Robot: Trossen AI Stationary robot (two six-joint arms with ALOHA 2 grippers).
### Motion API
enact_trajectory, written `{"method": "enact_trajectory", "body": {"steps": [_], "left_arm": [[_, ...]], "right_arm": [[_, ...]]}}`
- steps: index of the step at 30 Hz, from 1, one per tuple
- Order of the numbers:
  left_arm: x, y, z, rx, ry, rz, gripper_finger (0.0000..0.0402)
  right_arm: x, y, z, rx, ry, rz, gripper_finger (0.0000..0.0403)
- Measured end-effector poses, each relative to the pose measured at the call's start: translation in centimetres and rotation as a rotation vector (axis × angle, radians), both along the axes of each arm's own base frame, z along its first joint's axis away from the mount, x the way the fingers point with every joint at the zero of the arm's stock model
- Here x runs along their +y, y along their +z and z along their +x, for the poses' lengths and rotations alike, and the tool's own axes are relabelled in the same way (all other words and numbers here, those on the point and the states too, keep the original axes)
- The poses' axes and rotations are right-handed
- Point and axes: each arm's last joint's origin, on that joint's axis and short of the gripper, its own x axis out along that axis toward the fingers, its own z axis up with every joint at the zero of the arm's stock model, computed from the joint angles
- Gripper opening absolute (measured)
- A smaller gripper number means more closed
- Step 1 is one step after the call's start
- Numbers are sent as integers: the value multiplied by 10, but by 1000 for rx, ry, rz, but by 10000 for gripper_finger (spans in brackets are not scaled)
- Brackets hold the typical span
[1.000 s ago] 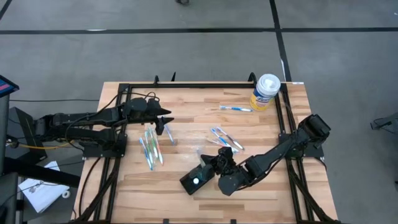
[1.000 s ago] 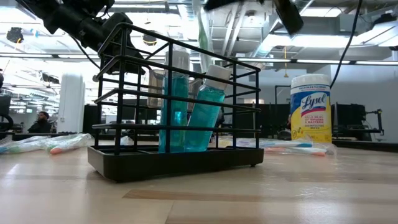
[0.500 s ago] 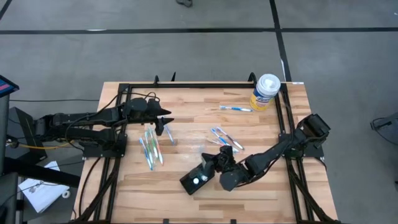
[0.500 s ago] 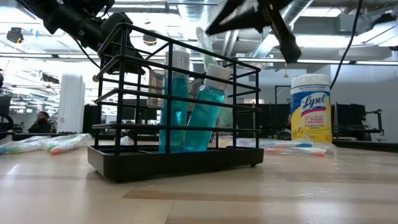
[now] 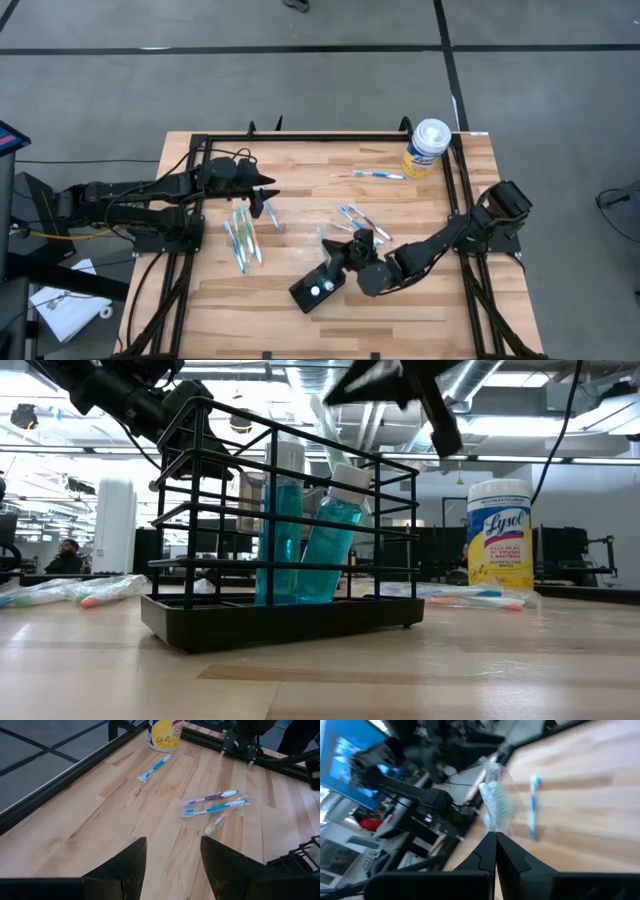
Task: Pick & Place toothbrushing station
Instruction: Put the green toothbrush into the mesh organizer
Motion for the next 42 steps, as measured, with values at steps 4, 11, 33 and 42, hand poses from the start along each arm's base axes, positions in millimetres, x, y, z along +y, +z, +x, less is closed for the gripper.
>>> {"method": "enact_trajectory", "body": {"steps": [4,11,33,42], "left_arm": [[0,0,0,1,0,0,182],[0,0,0,1,0,0,182],[-1,-11,-3,24,11,-29,182],[-4,-43,-13,100,43,-106,182]], "right_arm": [[-10,3,6,14,24,-22,0],[-5,13,9,-54,78,-31,0],[63,10,-31,-234,-5,99,0],[69,2,-38,-211,-6,136,0]]}}
